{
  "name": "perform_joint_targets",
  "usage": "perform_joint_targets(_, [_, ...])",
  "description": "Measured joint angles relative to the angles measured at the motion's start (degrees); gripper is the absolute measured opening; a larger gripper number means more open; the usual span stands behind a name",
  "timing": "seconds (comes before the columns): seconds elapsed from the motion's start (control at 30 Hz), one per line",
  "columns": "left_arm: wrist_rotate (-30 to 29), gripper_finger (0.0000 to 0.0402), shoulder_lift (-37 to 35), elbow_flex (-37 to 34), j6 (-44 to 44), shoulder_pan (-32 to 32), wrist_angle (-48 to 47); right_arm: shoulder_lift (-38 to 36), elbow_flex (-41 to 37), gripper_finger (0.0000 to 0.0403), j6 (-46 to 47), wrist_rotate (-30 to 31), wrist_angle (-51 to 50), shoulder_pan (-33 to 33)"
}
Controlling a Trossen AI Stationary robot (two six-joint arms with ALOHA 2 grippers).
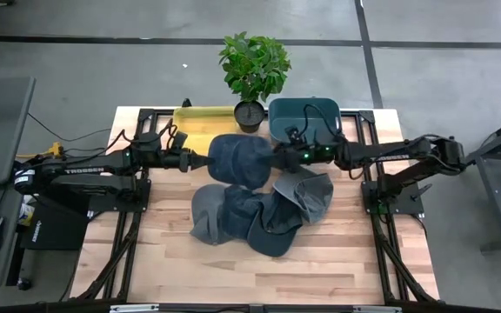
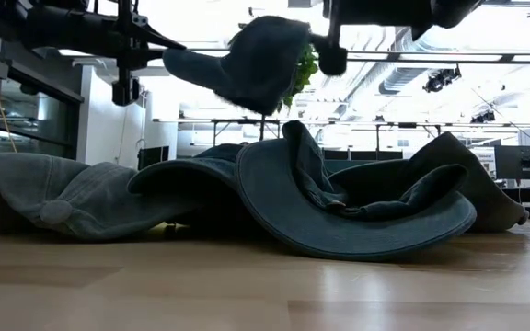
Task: Pick & Place hat
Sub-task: Put the top blue cap into the blue bin
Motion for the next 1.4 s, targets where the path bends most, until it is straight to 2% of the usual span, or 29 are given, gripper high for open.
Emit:
perform_joint_targets(0.77, [-0.4, 0.0007, 0.9, 0.0, -0.4, 0.0, 5.6, 0.1, 0.0, 0.0304, 0.5, 4.5, -2.9, 0.1])
perform_joint_targets(0.97, [-0.4, 0.0007, 2.1, 0.0, -0.5, 0.0, 5.6, 0.1, 0.0, 0.0245, 0.3, 4.5, -2.9, 0.1])
perform_joint_targets(1.4, [-0.2, 0.0007, 2.0, 0.0, -0.3, 0.0, 8.2, 0.1, 0.0, 0.0051, -0.8, 3.1, -4.1, -1.4])
